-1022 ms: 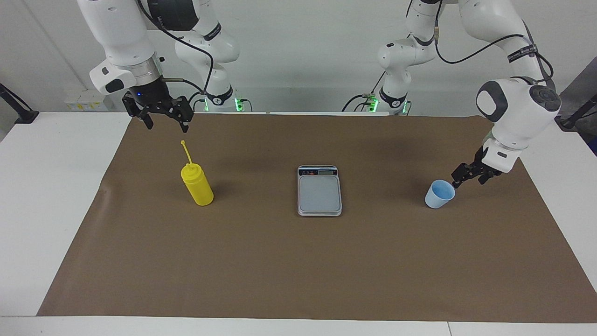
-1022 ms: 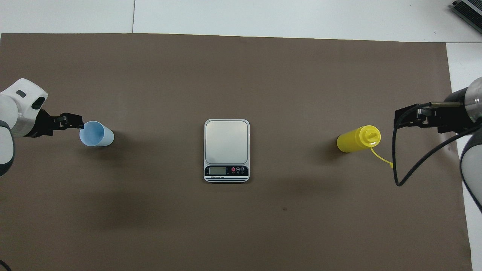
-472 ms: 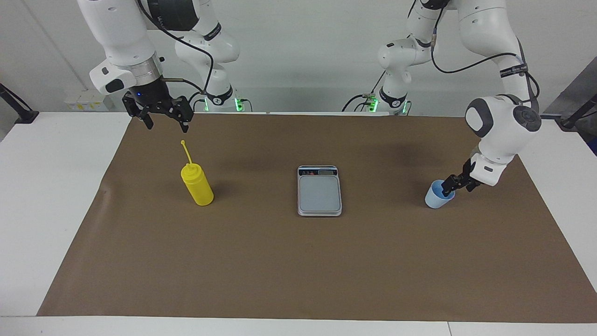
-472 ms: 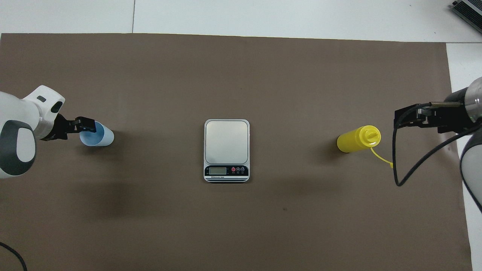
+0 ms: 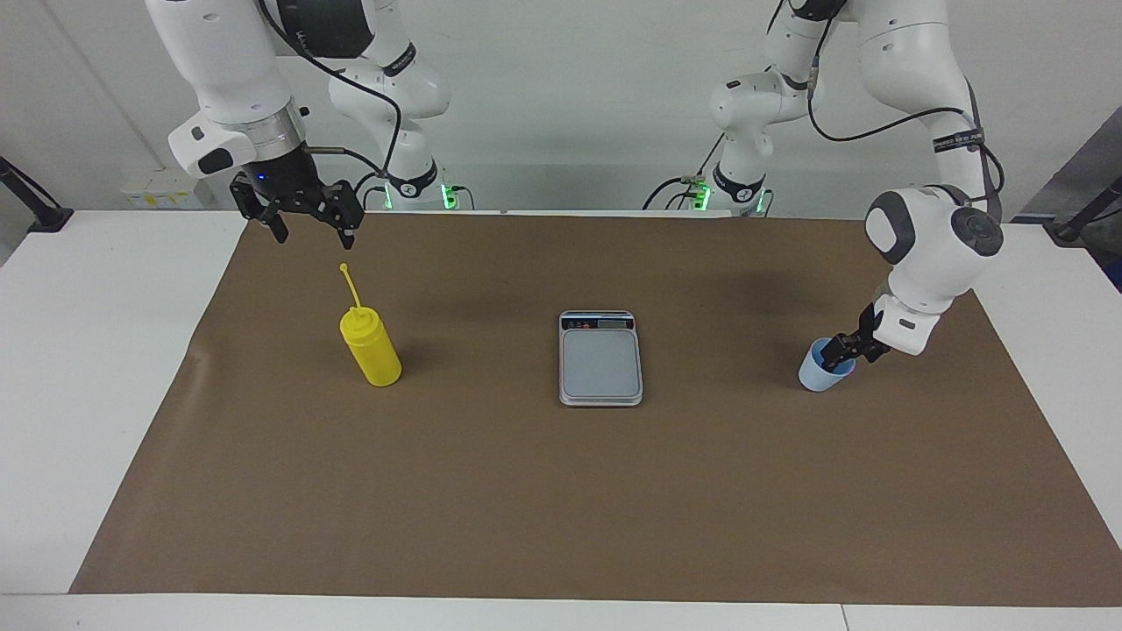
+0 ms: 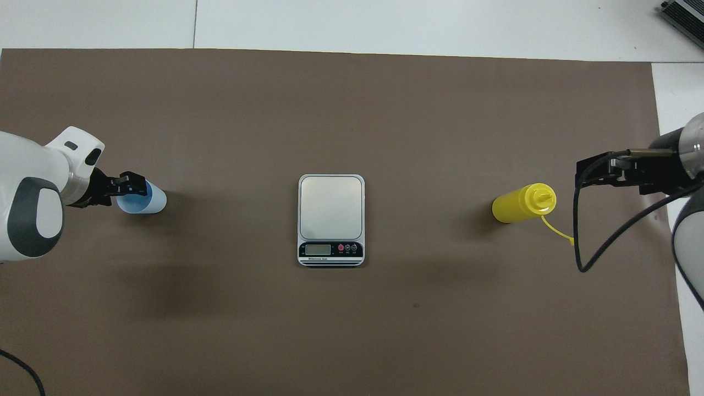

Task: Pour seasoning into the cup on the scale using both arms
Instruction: 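Reach the left gripper to the blue cup and grasp it, then carry the blue cup with the left gripper onto the scale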

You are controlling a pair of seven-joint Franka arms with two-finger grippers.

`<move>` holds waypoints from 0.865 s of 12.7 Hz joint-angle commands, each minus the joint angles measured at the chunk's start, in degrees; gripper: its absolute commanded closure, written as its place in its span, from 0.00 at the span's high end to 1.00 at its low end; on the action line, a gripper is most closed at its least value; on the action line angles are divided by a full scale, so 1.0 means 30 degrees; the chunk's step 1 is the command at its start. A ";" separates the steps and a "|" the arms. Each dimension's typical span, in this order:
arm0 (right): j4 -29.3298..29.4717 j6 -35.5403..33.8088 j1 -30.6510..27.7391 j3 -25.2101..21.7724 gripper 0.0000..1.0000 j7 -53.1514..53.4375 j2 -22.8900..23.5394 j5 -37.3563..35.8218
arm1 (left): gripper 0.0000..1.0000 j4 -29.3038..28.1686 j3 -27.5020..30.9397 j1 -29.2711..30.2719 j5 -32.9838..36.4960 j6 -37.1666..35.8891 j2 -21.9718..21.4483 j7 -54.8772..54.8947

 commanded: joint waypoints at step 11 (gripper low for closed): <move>-0.0278 -0.0005 -0.0281 0.0087 1.00 -0.0504 -0.0272 0.0434 | 0.00 0.5280 0.0036 -0.0945 -0.0178 -0.4952 0.0134 0.0541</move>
